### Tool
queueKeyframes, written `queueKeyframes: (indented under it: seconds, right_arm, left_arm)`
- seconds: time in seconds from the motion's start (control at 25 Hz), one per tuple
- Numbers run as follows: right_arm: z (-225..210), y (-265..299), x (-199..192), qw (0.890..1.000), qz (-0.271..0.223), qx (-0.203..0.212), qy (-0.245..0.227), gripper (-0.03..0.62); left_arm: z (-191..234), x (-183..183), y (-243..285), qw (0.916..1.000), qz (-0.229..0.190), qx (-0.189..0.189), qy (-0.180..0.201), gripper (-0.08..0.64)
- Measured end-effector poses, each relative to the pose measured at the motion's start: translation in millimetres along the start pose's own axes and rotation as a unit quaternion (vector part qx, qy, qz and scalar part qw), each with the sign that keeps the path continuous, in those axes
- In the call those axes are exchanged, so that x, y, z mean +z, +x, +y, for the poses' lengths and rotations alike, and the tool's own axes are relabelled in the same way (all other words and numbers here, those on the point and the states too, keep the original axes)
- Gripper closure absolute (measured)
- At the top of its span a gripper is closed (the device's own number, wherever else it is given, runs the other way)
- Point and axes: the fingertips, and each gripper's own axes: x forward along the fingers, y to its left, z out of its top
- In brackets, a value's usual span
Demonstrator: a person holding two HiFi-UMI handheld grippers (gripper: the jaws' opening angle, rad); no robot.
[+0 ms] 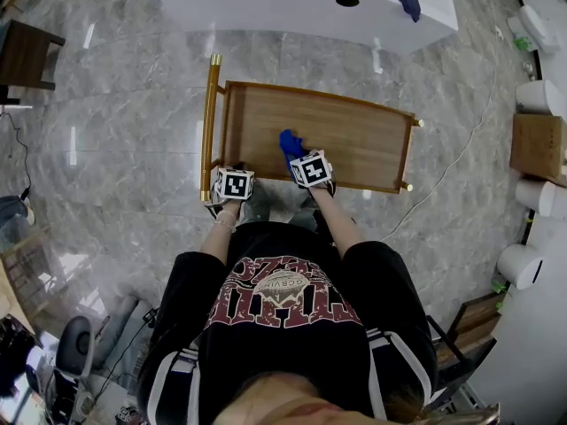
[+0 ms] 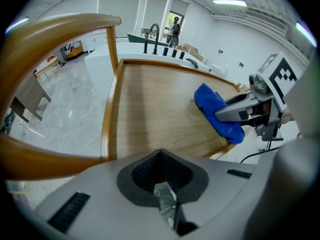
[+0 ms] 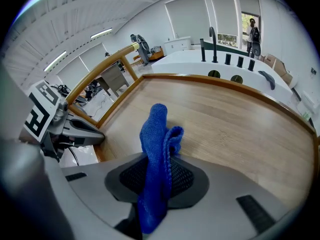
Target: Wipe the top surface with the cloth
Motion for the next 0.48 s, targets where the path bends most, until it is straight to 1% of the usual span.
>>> queueKeyframes:
  seconds: [0.2,0.32,0.48]
  right_arm:
    - [10.3,5.0,4.7,1.000,0.000,0.007,-0.005,0.495]
    - [18.6,9.2,9.2,1.000,0.000,0.015,-0.015,0.495]
    - [27.6,15.8,14.5,0.999,0.003,0.022,-0.027,0.495]
  left_arm:
    - [1.1,-1.3,0.6,1.0000,0.000,0.002,0.004,0.511]
    - [-1.9,3.7,-3.0,1.0000,-0.008,-0.004,0.002,0.511]
    - [0.0,1.0,0.2,1.0000,-0.006,-0.001,0.006,0.512]
